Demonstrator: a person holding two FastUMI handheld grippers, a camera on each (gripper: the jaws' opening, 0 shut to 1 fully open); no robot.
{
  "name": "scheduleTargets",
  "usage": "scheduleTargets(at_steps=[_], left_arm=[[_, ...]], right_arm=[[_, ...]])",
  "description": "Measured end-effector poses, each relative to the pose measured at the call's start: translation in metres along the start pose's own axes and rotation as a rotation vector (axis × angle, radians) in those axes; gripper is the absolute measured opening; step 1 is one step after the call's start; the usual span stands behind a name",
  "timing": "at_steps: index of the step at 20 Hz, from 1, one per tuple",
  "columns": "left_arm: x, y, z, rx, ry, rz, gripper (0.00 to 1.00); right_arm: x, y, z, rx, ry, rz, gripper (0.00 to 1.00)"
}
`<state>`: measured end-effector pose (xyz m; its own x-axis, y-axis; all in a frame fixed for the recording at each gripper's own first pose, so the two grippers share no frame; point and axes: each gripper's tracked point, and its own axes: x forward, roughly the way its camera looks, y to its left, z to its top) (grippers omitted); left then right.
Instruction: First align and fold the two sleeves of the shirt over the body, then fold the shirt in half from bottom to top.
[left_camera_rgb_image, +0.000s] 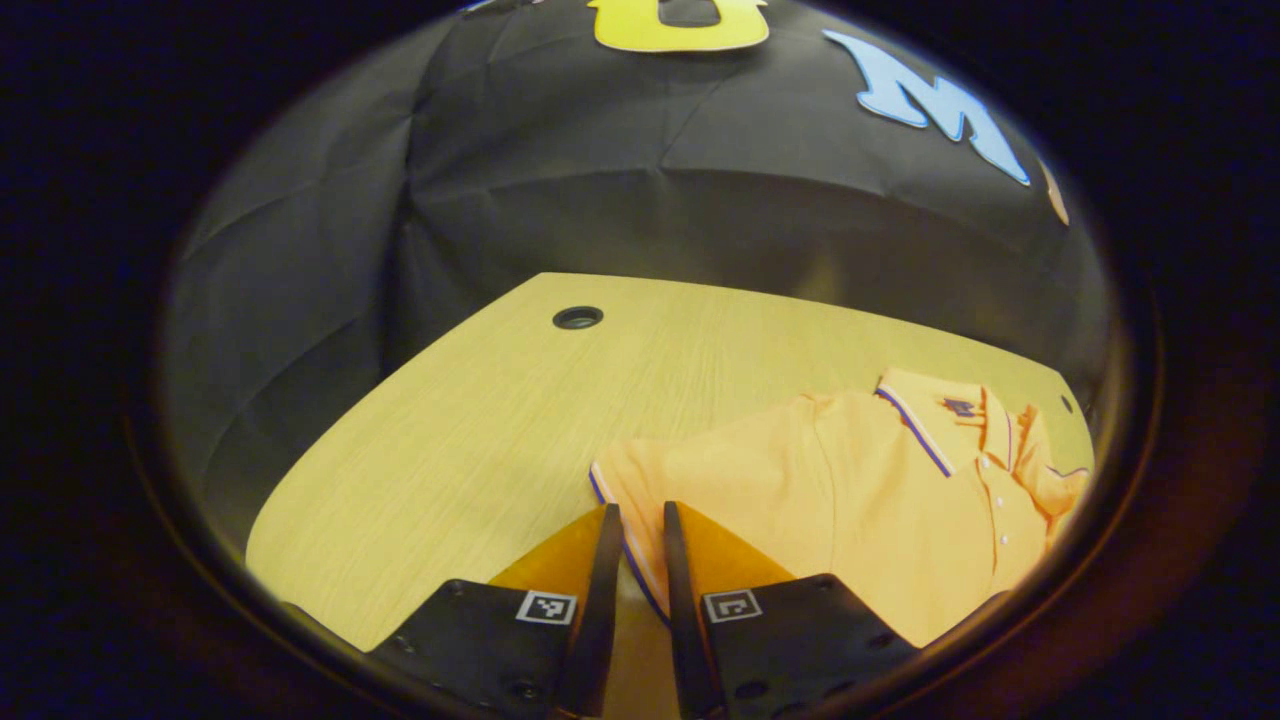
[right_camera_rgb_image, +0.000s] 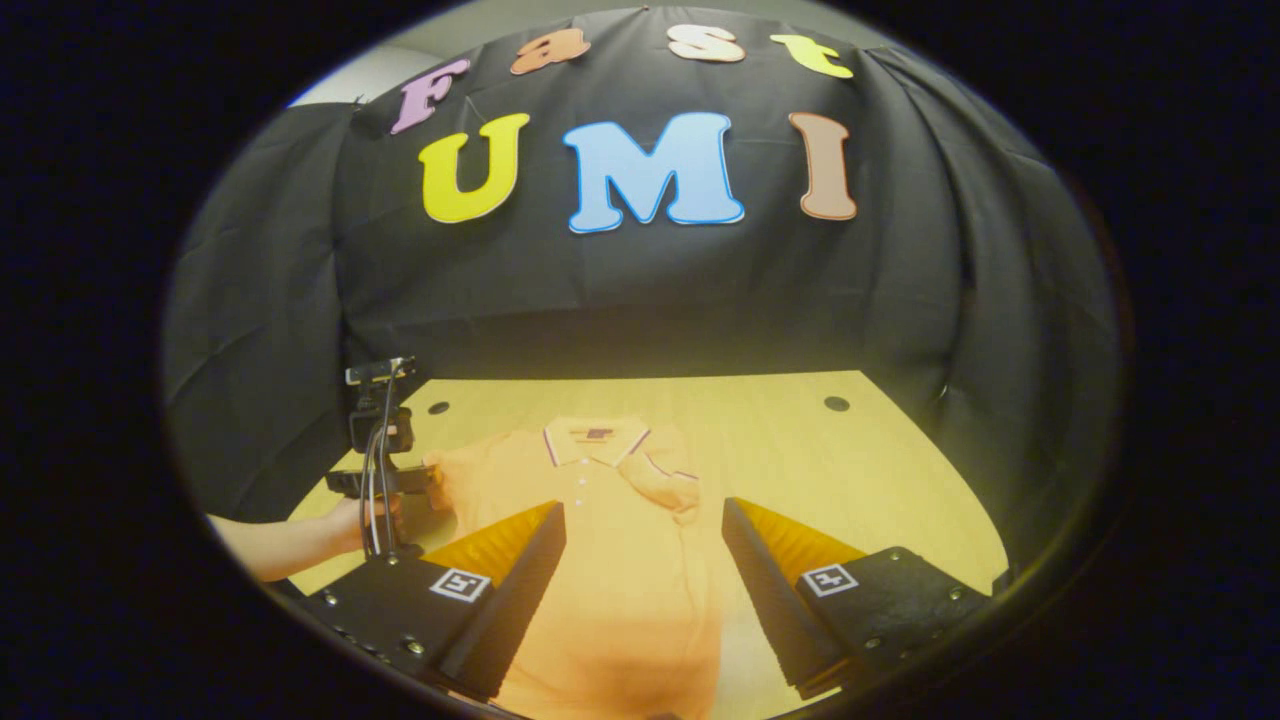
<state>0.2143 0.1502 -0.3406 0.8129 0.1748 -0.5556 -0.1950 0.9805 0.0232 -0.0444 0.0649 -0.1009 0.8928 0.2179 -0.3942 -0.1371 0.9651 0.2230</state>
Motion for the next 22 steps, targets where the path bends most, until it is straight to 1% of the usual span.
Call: scheduleTargets(at_steps=[1,4,7,11,17,22], left_arm=[[0.001,-0.001,-0.001,0.019,0.003,0.006,0.1],[-0.004,-0.005,0.003,0.057,0.009,0.001,0.1],[-0.013,-0.009,0.014,0.041,-0.025,0.002,0.1],[-0.026,-0.02,0.038,0.087,-0.082,-0.01,0.1],[-0.046,-0.07,0.063,0.188,-0.146,-0.084,0.1],[-0.047,-0.118,0.057,0.325,-0.149,-0.154,0.09]], right_arm=[[0.001,0.0,-0.001,0.006,0.004,0.002,0.97],[0.0,-0.001,-0.002,-0.004,0.006,0.004,0.97],[-0.001,-0.008,0.0,-0.007,-0.002,-0.009,0.97],[0.0,-0.014,-0.003,0.015,-0.007,-0.022,0.97],[0.004,-0.009,-0.013,0.021,0.012,-0.029,0.97],[0.006,-0.001,-0.019,0.006,0.02,-0.027,0.97]])
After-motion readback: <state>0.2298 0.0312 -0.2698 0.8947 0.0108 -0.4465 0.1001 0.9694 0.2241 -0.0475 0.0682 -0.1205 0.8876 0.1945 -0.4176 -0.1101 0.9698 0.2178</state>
